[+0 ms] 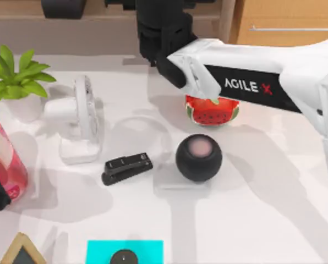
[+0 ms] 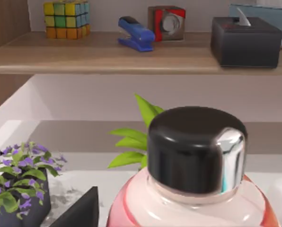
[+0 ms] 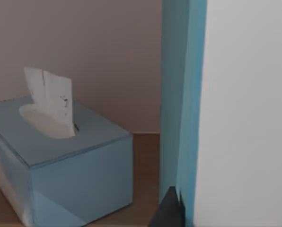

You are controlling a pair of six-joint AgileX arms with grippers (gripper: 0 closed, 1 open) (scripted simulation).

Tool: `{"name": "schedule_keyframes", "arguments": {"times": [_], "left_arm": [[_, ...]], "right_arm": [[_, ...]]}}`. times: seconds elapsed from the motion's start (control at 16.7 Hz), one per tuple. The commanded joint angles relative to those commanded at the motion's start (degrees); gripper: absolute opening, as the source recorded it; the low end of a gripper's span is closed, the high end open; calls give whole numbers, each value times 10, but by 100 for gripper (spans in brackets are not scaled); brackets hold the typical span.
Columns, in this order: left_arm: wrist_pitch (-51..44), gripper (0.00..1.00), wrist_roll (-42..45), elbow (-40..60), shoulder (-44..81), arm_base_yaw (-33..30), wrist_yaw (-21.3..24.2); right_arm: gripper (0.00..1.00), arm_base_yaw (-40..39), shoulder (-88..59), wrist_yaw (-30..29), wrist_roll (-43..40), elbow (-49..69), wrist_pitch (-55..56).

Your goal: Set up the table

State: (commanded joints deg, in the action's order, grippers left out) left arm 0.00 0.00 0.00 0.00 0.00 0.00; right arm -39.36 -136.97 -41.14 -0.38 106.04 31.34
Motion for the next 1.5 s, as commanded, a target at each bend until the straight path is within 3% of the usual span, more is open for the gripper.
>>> {"name": "schedule_keyframes", "arguments": {"times": [0.54, 0.96, 1.2, 1.5], "left_arm": [[0, 100, 0, 0, 0, 0, 0], [0, 100, 0, 0, 0, 0, 0], [0, 100, 0, 0, 0, 0, 0], [0, 100, 0, 0, 0, 0, 0]], "right_arm": [[0, -30, 77, -29, 1, -100, 22], [0, -25, 85, -17, 9, -110, 23], [0, -13, 145, 54, 59, -187, 38], [0, 7, 268, 200, 162, -360, 68]]}}
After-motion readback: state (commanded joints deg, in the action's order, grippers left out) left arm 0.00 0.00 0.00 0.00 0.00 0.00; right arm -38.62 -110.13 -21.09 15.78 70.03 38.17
